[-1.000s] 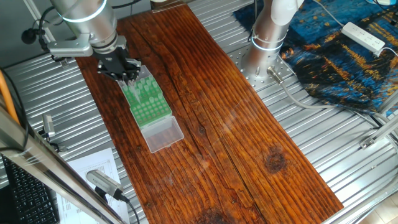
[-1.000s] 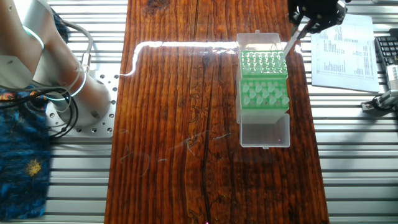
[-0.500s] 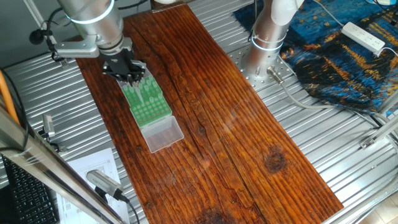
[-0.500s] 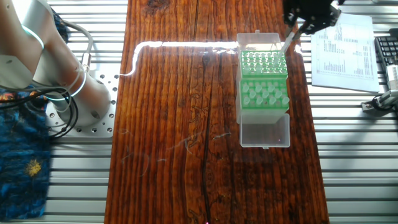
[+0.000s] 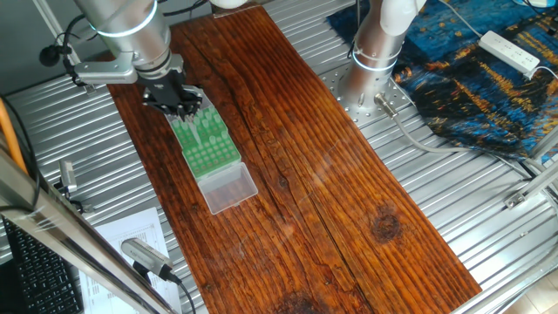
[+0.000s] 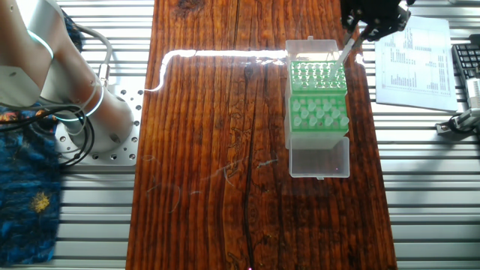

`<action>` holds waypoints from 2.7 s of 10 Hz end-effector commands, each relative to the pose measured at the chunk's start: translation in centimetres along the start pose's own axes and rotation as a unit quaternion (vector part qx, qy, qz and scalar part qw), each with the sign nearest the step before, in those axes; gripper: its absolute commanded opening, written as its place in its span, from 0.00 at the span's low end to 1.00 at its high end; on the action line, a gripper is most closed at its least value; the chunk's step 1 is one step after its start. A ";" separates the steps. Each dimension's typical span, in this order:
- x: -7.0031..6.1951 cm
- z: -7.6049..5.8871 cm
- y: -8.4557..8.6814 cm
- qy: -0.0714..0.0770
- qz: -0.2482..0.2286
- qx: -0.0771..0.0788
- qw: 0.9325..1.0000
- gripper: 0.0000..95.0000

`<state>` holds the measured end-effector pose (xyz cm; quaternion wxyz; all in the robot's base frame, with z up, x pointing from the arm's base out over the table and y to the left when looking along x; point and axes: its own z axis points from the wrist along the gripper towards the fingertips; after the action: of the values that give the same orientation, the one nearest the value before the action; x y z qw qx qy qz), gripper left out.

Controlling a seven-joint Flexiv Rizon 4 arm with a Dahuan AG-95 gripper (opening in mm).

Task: Transfer all large pipette tips from one holder to another

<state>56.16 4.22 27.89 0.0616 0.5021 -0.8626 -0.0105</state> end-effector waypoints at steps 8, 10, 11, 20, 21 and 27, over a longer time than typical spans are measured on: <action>0.3 1.8 0.3 0.003 -0.008 0.005 1.000 0.00; 0.4 1.9 0.3 0.004 -0.011 0.005 1.000 0.20; 0.4 2.0 0.2 0.003 -0.011 0.005 1.000 0.20; 4.2 5.5 -2.5 -0.005 -0.003 0.020 1.000 0.20; 4.3 6.2 -3.1 -0.009 -0.004 0.020 1.000 0.20; 3.9 9.0 -3.2 -0.009 -0.054 0.020 0.998 0.20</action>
<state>56.02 -1.15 18.98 0.0438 0.5477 -0.8355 -0.0018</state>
